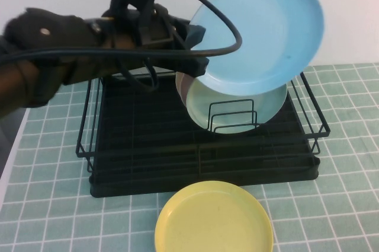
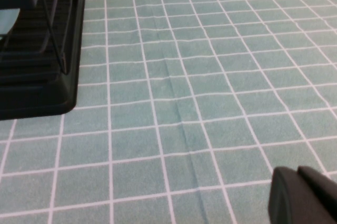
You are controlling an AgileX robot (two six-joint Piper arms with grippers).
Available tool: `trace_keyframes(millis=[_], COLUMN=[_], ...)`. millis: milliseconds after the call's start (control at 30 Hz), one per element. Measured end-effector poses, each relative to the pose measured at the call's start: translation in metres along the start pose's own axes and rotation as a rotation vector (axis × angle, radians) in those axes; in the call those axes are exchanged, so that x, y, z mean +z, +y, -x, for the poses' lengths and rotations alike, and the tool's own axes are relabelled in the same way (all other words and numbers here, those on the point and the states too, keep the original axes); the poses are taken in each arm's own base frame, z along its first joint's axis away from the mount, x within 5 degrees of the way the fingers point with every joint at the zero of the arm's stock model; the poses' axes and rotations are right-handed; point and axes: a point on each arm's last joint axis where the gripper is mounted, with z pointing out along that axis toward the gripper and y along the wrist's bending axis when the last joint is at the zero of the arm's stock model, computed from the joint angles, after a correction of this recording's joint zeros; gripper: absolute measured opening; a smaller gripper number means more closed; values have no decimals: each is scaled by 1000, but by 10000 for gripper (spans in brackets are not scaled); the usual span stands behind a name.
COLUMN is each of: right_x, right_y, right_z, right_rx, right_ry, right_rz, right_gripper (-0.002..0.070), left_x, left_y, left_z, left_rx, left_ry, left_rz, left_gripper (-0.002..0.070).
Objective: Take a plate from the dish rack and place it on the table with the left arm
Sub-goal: Place the plate from the table
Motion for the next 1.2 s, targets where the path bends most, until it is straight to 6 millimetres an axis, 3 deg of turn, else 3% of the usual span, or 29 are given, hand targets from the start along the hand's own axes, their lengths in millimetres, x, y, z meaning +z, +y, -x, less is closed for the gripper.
trace_keyframes(millis=[133, 267, 567, 733, 1200], right_x=[0, 0, 0, 0, 0], right_y=[0, 0, 0, 0, 0], right_z=[0, 0, 0, 0, 0], right_rx=[0, 0, 0, 0, 0], right_ry=[0, 0, 0, 0, 0], right_rz=[0, 0, 0, 0, 0], right_gripper=[-2, -2, -2, -2, -2], left_x=[-29, -53, -81, -70, -16], left_y=[-16, -26, -7, -5, 1], left_z=[15, 15, -35, -63, -141], left_rx=[21, -11, -292, -390, -650], left_ry=[-8, 95, 711, 899, 983], left_rz=[-113, -180, -165, -200, -176], left_gripper=[53, 53, 53, 53, 53])
